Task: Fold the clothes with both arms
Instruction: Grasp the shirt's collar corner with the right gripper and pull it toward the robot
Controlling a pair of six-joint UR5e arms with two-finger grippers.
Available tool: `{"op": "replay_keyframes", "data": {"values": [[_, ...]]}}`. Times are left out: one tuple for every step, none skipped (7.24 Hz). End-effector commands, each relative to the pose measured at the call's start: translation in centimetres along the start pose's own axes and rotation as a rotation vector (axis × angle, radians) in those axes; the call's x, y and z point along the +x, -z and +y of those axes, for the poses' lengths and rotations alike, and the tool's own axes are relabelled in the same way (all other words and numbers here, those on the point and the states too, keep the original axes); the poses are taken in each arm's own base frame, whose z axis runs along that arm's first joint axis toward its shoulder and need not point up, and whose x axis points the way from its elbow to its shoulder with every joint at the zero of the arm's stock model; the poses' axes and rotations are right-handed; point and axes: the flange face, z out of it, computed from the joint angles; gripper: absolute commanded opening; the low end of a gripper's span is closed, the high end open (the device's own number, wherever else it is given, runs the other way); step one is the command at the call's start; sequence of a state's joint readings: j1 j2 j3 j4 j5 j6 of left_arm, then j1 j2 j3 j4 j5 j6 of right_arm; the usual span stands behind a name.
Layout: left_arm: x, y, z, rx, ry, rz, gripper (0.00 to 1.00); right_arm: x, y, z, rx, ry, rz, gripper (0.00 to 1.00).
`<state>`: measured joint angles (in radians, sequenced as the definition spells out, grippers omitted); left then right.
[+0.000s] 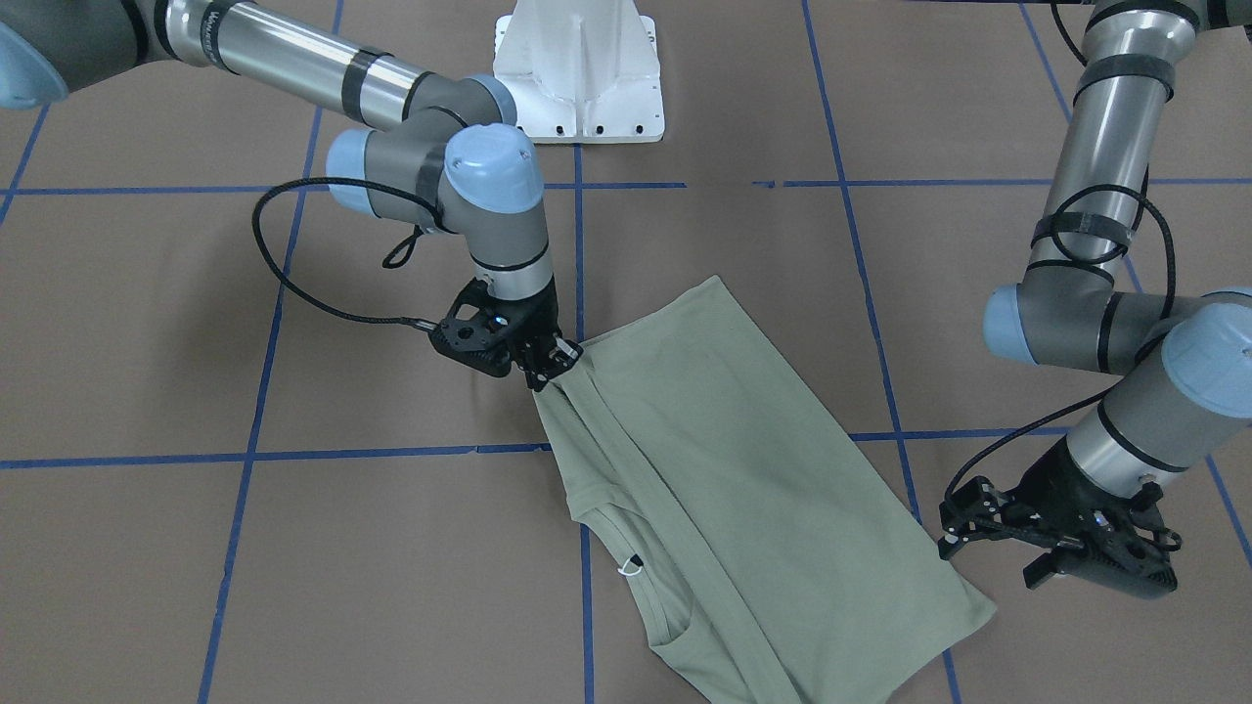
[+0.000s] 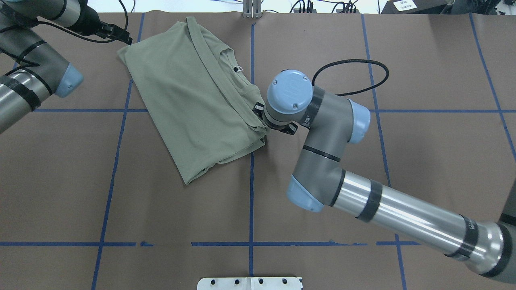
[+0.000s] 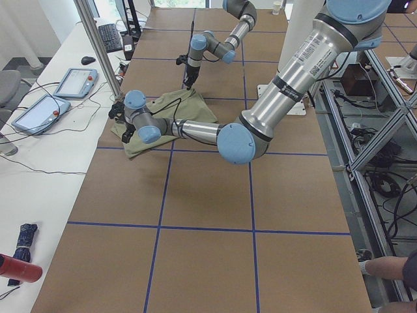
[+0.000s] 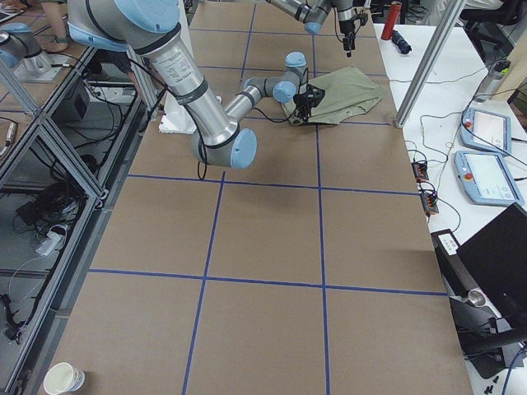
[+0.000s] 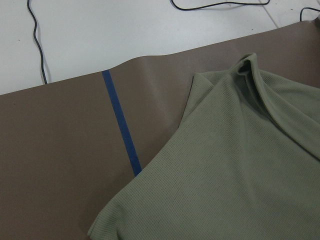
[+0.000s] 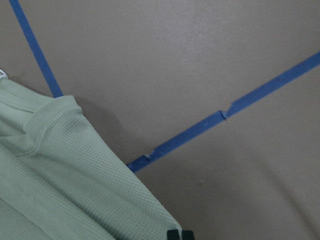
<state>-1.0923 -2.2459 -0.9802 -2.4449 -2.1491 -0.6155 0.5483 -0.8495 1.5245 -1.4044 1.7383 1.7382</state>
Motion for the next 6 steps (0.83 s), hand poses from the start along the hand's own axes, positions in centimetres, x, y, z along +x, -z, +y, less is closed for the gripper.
{"op": "replay_keyframes", "data": {"values": [[0.0,0.0,0.0,0.000,0.000,0.000,1.00,9.0,6.2,4.7,-0.044,0.043,0.025,0.00],[0.0,0.0,0.0,0.000,0.001,0.000,1.00,10.3,8.1,7.6,-0.040,0.074,0.036,0.00],[0.1,0.0,-0.1,0.001,0.000,0.001,1.00,11.0,9.1,11.2,-0.030,0.073,0.062,0.00],[0.0,0.0,0.0,0.000,0.000,0.000,1.00,11.4,8.8,14.9,-0.030,0.068,0.064,0.00],[0.0,0.0,0.0,0.000,0.000,0.000,1.00,11.7,8.5,17.3,-0.016,0.083,0.057,0.00],[0.1,0.0,-0.1,0.001,0.000,0.001,1.00,12.0,8.3,19.0,-0.018,0.084,0.055,0.00]]}}
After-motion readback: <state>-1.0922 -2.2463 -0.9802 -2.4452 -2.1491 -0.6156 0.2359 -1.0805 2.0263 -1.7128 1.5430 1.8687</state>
